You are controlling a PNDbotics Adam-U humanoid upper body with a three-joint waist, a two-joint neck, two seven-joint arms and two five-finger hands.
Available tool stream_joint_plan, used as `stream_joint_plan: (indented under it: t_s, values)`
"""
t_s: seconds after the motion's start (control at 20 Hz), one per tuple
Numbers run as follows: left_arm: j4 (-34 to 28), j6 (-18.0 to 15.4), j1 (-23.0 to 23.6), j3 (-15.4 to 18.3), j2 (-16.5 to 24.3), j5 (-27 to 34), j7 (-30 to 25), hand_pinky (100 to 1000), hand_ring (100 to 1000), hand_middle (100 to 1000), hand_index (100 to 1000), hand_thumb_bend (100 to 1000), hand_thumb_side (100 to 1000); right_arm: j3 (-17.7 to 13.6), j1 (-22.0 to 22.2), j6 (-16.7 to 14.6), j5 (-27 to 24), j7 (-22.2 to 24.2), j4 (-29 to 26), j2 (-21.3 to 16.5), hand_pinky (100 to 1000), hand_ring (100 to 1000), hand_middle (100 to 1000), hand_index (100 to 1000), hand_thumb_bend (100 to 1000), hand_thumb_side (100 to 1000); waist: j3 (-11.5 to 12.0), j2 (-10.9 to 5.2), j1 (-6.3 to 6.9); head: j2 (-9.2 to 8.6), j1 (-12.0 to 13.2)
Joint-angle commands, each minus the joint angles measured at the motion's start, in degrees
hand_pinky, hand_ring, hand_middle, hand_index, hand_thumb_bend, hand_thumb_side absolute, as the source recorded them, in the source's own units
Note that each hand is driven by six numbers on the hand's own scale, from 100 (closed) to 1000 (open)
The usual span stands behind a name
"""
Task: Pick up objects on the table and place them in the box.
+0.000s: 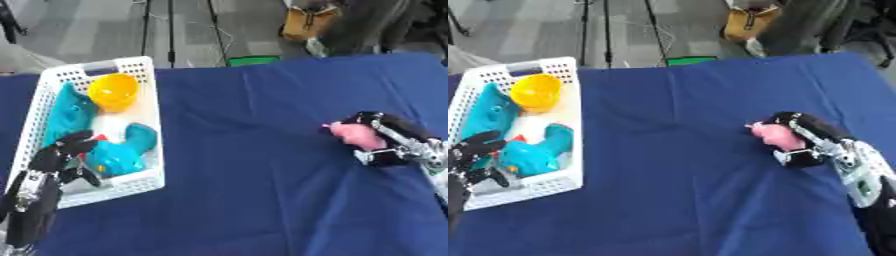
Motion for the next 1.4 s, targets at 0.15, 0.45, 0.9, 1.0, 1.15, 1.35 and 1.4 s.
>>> stream_joint_plan:
  t_s: [0.15, 0.45, 0.9, 1.0, 1.15, 1.35, 1.4]
  values:
    - [-0.5, 0.0, -0.2, 0.0, 0.2, 0.0, 0.0, 450, 862, 837, 737, 281, 1000, -2.4, -0.7, 4.4, -12.1, 0.3, -8.0, -1.8, 100, 234, 486, 591, 100, 100, -0.1, -0.82, -0.19, -0.15, 0.3]
    - [-0.5, 0.0, -0.2, 0.0, 0.2, 0.0, 0.0, 451, 862, 838, 737, 282, 1000, -3.1, -0.8, 9.3, -21.6, -2.0, -12.0, -1.5, 100, 228, 480, 583, 100, 100, -0.1, -0.91, -0.29, -0.16, 0.3]
    - [-0.4, 0.1, -0.2, 0.0, 0.2, 0.0, 0.0, 451, 862, 838, 737, 282, 1000, -2.5, -0.5, 10.7, -23.6, -1.0, -12.3, -1.6, 100, 226, 468, 583, 100, 100, 0.1, -0.97, -0.45, -0.24, 0.4]
    - [-0.4, 0.0, -0.2, 0.0, 0.2, 0.0, 0.0, 451, 862, 838, 737, 283, 1000, -2.3, -0.5, 10.6, -23.8, -0.7, -12.1, -1.5, 100, 225, 469, 582, 100, 100, 0.1, -0.96, -0.47, -0.24, 0.4]
    - [-0.4, 0.1, -0.2, 0.0, 0.2, 0.0, 0.0, 451, 862, 838, 737, 283, 1000, -1.9, -0.6, 10.6, -24.5, -0.2, -11.9, -1.3, 100, 224, 469, 582, 100, 100, 0.1, -0.96, -0.49, -0.23, 0.4]
    - [-0.4, 0.1, -0.2, -0.2, 0.2, 0.1, -0.2, 451, 862, 838, 738, 281, 1000, 0.8, -4.6, 10.7, -26.0, 1.8, -12.4, 0.0, 100, 224, 470, 581, 100, 100, 0.6, -1.23, -0.45, -0.21, 0.0]
    - [-0.4, 0.1, -0.2, -0.3, 0.2, 0.1, -0.3, 451, 862, 838, 738, 281, 1000, 1.6, -6.0, 10.6, -26.1, 2.3, -12.5, 0.3, 100, 224, 470, 581, 100, 100, 0.7, -1.3, -0.44, -0.21, -0.1]
